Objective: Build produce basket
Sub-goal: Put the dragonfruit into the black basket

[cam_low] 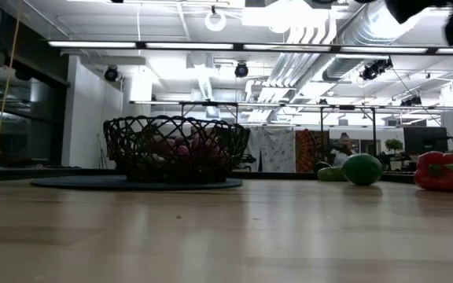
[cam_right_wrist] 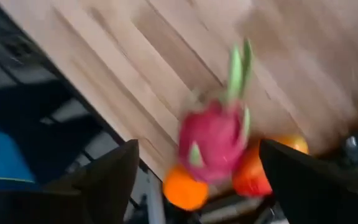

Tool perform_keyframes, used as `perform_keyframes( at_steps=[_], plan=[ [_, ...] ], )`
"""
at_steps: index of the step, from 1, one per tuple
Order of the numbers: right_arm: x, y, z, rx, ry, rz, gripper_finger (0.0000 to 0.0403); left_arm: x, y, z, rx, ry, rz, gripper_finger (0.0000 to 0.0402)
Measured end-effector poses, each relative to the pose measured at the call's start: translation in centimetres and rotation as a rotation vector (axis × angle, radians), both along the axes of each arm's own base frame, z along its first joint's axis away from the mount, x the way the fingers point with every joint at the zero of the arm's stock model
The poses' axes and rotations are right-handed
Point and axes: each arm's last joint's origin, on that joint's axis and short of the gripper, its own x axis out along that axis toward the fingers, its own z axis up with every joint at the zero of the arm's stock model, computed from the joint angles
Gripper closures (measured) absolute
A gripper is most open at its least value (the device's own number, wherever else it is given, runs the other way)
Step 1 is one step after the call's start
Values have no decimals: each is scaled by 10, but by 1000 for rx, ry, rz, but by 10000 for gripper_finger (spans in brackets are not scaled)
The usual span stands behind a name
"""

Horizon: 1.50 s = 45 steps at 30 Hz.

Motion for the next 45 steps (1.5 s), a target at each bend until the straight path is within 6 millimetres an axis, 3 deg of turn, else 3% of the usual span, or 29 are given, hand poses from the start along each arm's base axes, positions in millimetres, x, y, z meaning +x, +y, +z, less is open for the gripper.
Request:
perform_keyframes(
  at_steps=[6, 10, 19, 28, 33, 42, 45],
  plan=[
    [-3, 22, -34, -40, 175, -79, 59, 0, 0, 0, -1, 0, 15, 172],
    [0, 32, -60, -20, 192, -136, 59, 0, 0, 0, -1, 0, 16, 172],
    [-1, 34, -115, -30, 219, -210, 59, 0, 1, 0, -4, 0, 43, 172],
    [-2, 33, -126, -72, 224, -220, 85, 0, 1, 0, -5, 0, 53, 172],
    [-2, 33, -126, -72, 224, -220, 152, -1, 2, 0, -7, 0, 79, 172],
    [-1, 32, -126, -101, 203, -226, 377, -1, 2, 0, -7, 0, 79, 172],
    [-1, 32, -126, -101, 203, -227, 382, -1, 2, 0, -7, 0, 79, 172]
  ],
)
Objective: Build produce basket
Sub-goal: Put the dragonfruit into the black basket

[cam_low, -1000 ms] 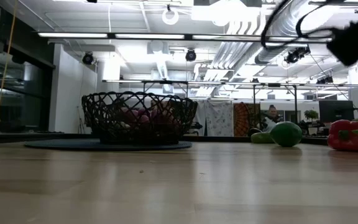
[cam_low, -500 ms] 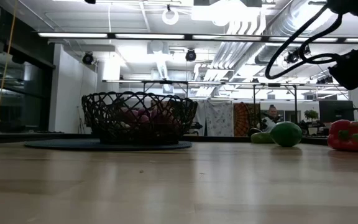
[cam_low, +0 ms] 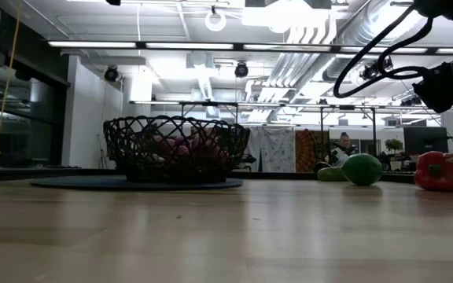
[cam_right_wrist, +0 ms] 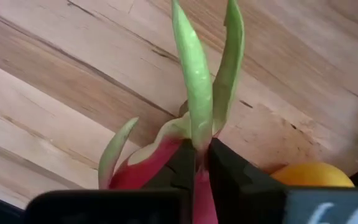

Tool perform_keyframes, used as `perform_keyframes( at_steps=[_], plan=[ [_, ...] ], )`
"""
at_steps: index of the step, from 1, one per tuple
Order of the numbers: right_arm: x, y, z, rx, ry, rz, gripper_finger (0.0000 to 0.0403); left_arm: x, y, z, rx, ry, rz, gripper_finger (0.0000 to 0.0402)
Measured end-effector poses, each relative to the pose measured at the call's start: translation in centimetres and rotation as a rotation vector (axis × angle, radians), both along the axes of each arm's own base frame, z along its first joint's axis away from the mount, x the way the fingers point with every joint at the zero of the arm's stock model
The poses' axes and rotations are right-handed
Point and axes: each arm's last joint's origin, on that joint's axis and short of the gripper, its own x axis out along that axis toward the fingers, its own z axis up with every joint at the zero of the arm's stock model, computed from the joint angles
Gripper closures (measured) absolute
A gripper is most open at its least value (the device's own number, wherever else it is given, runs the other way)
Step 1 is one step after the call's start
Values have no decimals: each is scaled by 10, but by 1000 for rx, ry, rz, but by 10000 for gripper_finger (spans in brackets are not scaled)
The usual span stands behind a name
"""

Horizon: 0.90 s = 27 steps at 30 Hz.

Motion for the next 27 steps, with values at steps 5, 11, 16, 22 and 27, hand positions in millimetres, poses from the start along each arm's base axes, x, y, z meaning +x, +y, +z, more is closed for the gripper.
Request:
perform_keyframes(
  at_steps=[5, 11, 16, 22, 27],
  plan=[
    [2, 0, 20, -6, -41, 44, 395, -1, 0, 0, 0, -2, 0, 172],
    [11, -11, 83, -121, -319, 164, 399, -8, 0, 6, 1, -49, 3, 172],
    [42, -35, 122, -288, -656, 170, 400, -16, 0, 15, 3, -126, 4, 172],
    [87, -71, 152, -532, -1096, 221, 401, -26, -2, 21, -4, -181, -44, 172],
    [104, -100, 167, -730, -1289, 275, 402, -29, -3, 23, -86, -223, -91, 172]
  ],
)
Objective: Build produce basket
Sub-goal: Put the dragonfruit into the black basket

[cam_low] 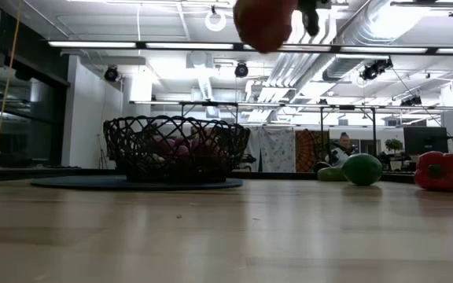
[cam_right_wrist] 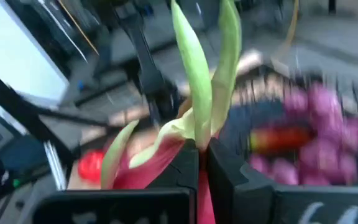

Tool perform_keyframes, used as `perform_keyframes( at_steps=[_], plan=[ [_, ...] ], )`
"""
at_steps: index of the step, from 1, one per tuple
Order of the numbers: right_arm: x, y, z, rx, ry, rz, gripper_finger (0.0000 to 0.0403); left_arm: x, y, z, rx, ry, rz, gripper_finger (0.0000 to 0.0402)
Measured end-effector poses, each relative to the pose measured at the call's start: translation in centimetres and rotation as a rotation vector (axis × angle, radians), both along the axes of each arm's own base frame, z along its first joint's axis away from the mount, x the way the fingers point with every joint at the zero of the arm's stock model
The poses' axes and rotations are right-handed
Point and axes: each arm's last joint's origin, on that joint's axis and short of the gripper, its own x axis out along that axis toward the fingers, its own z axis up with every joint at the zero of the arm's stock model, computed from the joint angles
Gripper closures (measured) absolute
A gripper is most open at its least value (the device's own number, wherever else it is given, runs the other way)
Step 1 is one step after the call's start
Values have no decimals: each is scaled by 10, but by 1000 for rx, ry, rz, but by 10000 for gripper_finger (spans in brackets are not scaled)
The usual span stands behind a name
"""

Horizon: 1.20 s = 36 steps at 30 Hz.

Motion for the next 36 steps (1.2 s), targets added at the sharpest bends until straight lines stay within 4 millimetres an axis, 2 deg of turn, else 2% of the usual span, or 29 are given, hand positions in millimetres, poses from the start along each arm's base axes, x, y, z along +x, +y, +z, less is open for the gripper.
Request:
perform_keyframes(
  at_steps=[5, 13, 17, 20, 24, 30, 36],
  plan=[
    [2, -12, 2, -61, -26, -2, 402, 1, -1, 0, -26, -8, -62, 172],
    [1, -12, 1, -32, -17, 21, 402, 1, -1, 0, -30, -8, -56, 172],
    [7, -14, -4, -2, -4, -52, 403, 1, -1, 0, -38, -11, -59, 172],
    [29, -21, -7, -44, 36, -88, 403, 2, -1, -1, -39, -8, -59, 172],
    [72, -40, -14, -123, 93, -108, 403, 2, -1, -1, -38, -8, -59, 172],
    [131, -83, -40, -158, 108, -267, 403, 2, -1, -1, -38, -8, -61, 172],
    [171, -106, -79, -154, 158, -411, 403, 2, -1, -1, -37, -7, -61, 172]
  ],
)
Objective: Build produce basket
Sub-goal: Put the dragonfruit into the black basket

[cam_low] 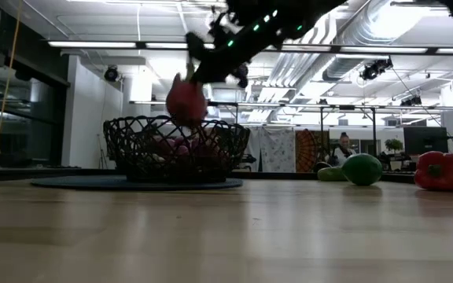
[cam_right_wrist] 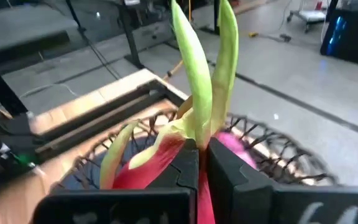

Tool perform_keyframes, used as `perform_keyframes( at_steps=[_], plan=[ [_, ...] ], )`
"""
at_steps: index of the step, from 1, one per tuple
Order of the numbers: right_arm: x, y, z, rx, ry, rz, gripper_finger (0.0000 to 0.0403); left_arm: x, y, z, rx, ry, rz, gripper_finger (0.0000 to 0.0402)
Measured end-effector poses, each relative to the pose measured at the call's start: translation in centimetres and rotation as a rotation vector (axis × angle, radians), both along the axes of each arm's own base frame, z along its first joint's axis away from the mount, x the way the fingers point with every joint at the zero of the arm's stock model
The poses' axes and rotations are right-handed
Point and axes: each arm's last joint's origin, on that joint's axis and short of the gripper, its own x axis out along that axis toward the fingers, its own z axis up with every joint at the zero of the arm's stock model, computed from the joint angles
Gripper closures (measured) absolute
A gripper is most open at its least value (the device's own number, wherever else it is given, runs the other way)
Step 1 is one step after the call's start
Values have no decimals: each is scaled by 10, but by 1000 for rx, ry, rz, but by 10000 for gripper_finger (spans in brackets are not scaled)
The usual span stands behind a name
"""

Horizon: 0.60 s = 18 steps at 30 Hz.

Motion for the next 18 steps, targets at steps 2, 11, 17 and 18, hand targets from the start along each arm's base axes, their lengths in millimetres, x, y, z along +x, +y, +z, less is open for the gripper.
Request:
perform_keyframes(
  at_steps=[2, 11, 17, 18],
  plan=[
    [9, -2, -12, 21, 12, -2, 403, 0, 0, 0, 0, 0, 0, 172],
    [21, -1, -43, -31, 96, -118, 403, 0, 0, 0, 0, 0, 3, 172],
    [20, 0, -52, 48, 134, -34, 400, 0, 0, 0, 0, 0, 3, 172],
    [20, 1, -54, 63, 144, -37, 396, 0, 0, 0, 0, 0, 3, 172]
  ],
)
